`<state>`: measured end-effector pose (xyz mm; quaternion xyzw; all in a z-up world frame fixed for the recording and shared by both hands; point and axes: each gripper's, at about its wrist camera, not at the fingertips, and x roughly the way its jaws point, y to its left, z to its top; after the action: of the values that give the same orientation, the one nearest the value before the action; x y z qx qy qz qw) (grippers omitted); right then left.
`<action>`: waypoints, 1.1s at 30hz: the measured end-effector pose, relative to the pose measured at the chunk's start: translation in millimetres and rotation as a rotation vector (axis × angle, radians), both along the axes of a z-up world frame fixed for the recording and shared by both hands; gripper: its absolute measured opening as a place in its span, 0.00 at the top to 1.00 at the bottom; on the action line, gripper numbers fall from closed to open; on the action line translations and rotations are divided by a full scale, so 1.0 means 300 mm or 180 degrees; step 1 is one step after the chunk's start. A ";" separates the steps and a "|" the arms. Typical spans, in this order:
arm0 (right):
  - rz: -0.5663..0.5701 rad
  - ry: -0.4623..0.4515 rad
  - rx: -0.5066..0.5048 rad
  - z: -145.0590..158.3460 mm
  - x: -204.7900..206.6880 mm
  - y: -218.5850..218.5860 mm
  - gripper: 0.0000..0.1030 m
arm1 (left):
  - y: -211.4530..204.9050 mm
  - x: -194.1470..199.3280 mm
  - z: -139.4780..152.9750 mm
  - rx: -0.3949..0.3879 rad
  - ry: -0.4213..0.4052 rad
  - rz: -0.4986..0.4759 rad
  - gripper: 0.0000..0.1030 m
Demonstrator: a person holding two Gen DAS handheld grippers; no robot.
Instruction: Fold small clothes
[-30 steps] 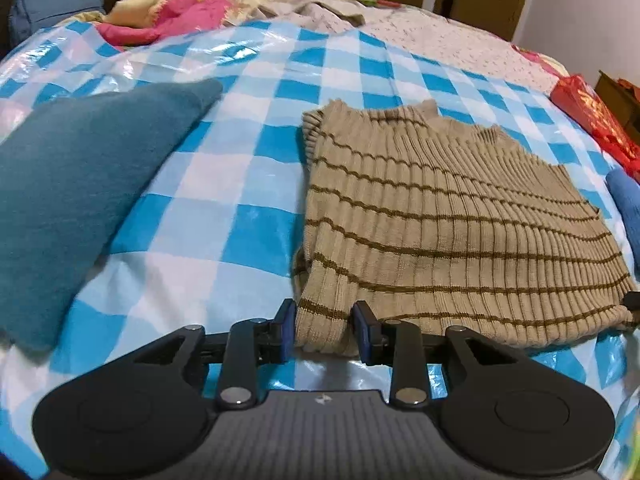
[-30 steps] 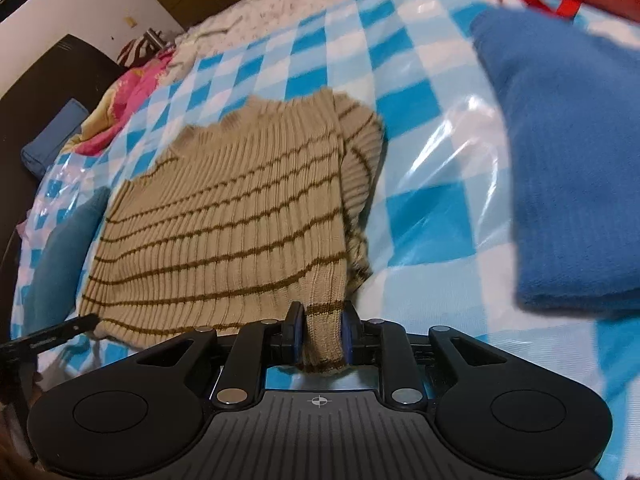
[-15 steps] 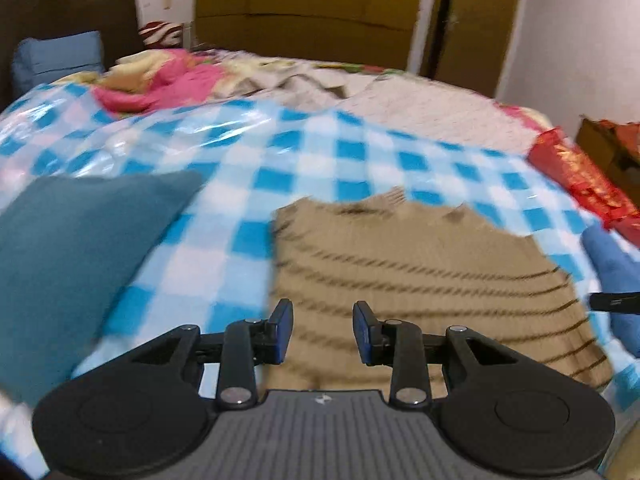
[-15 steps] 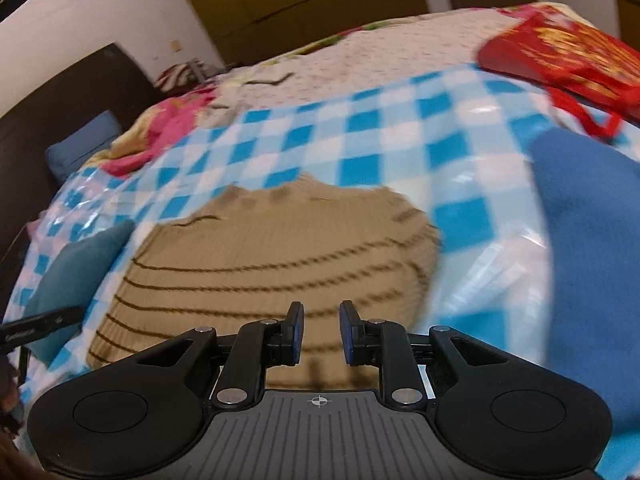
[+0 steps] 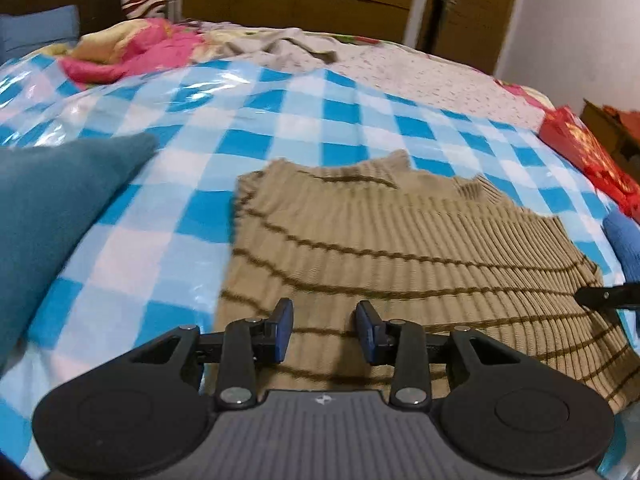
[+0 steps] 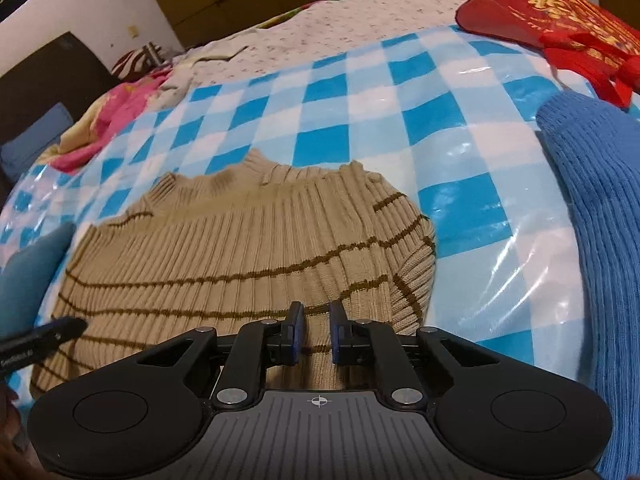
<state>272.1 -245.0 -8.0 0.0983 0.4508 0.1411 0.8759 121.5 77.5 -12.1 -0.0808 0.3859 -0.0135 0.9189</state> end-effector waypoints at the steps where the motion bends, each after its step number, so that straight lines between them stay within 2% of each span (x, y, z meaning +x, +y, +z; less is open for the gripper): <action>1: 0.0002 -0.0014 -0.0036 0.008 -0.005 0.008 0.87 | 0.012 -0.017 0.009 -0.0027 -0.0015 0.0046 0.56; 3: 0.0046 -0.0090 -0.0124 0.034 -0.026 0.032 0.80 | 0.038 -0.059 0.027 -0.0046 -0.0061 0.0133 0.56; 6: 0.0152 -0.0213 -0.0209 0.074 -0.051 0.065 0.80 | 0.082 -0.124 0.042 -0.0051 -0.0092 0.0278 0.55; 10: 0.0248 -0.0253 -0.0201 0.100 -0.062 0.107 0.80 | 0.112 -0.178 0.019 0.0035 0.0028 0.0459 0.55; 14: 0.0349 -0.0121 -0.0134 0.086 -0.060 0.165 0.79 | 0.127 -0.197 -0.005 -0.0148 0.0091 0.0477 0.55; 17: 0.0305 -0.0006 -0.0199 0.033 -0.051 0.192 0.79 | 0.113 -0.197 -0.007 -0.0145 0.0044 0.0395 0.55; 19: 0.0207 0.0020 -0.0111 0.015 -0.053 0.180 0.78 | 0.099 -0.194 -0.019 -0.0103 0.0067 0.0359 0.55; 26: 0.0120 -0.0125 -0.0079 0.060 -0.110 0.150 0.78 | 0.101 -0.192 -0.029 -0.0238 0.0058 0.0366 0.53; 33: 0.0071 0.0063 -0.0077 0.028 -0.110 0.137 0.77 | 0.094 -0.191 -0.034 -0.0291 0.0061 0.0377 0.49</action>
<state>239.0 -203.9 0.4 0.0841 0.4622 0.1444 0.8709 64.1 105.8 -22.2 -0.1455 0.3882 0.0240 0.9097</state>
